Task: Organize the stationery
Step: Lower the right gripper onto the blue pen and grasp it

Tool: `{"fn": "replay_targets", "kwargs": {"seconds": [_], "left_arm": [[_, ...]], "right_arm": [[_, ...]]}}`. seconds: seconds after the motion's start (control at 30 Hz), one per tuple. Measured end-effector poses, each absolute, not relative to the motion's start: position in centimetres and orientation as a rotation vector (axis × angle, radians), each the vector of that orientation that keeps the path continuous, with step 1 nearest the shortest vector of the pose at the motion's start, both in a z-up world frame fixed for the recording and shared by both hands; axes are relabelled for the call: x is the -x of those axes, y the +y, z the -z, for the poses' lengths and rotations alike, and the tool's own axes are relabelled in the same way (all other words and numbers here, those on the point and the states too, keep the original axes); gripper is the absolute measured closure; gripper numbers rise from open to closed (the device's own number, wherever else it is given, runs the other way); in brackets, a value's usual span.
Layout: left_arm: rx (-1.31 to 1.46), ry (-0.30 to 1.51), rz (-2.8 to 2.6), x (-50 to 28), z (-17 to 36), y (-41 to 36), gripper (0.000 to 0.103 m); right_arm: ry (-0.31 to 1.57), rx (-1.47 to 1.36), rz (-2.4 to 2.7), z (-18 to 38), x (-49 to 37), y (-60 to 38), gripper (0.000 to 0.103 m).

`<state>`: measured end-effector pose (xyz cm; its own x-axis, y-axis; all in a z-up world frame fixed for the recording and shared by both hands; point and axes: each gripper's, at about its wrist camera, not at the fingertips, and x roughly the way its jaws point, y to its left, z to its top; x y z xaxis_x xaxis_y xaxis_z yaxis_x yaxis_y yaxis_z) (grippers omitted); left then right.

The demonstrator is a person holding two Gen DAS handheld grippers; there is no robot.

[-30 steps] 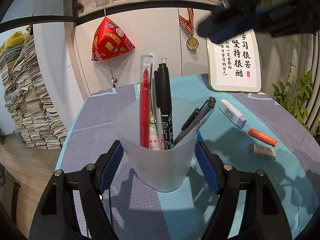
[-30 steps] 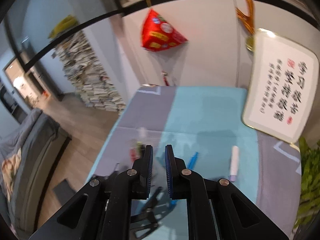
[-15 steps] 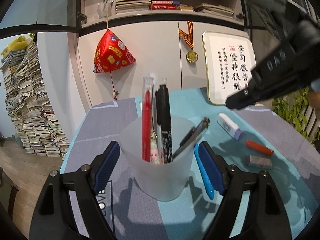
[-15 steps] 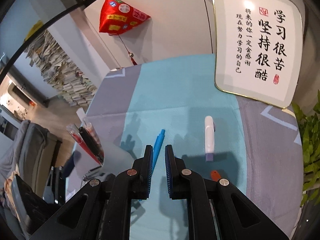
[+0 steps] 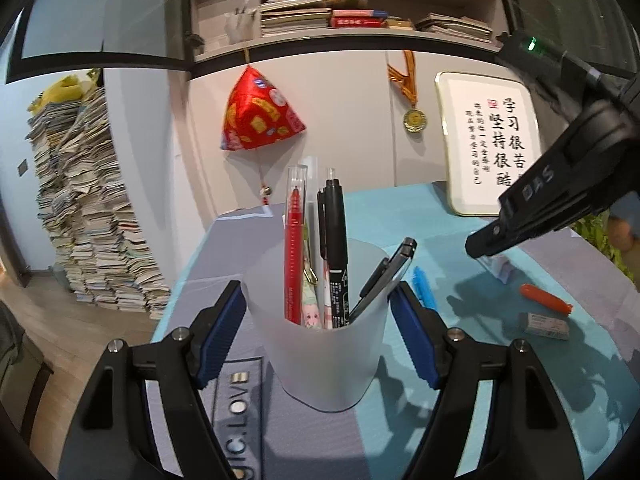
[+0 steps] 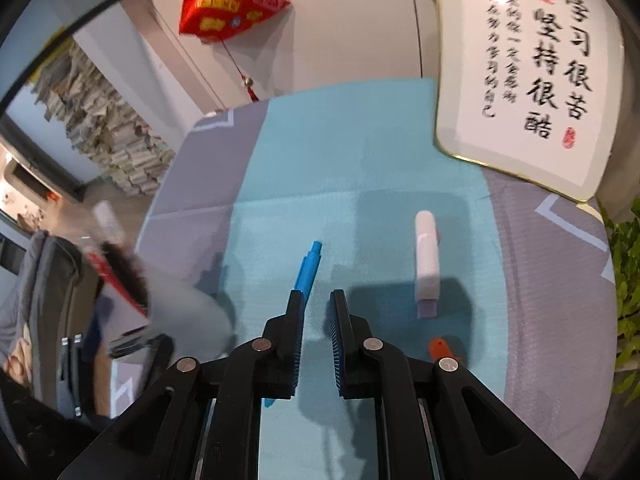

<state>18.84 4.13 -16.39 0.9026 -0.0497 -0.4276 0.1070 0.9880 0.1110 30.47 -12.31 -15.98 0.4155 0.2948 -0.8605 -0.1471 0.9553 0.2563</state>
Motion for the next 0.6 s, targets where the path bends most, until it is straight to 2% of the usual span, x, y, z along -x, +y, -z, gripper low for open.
{"fn": "replay_targets", "kwargs": {"seconds": [0.1, 0.23, 0.6], "left_arm": [[-0.126, 0.440, 0.076, -18.7, 16.5, 4.5, 0.030], [-0.127, 0.441, 0.079, -18.8, 16.5, 4.5, 0.029], [-0.126, 0.442, 0.074, -18.7, 16.8, 4.5, 0.028]], "right_arm": [[1.143, -0.115, -0.261, 17.0, -31.4, -11.4, 0.090], [1.171, -0.118, -0.249, 18.3, -32.7, -10.7, 0.076], [1.197, -0.099, -0.226, 20.2, -34.4, -8.8, 0.076]]}}
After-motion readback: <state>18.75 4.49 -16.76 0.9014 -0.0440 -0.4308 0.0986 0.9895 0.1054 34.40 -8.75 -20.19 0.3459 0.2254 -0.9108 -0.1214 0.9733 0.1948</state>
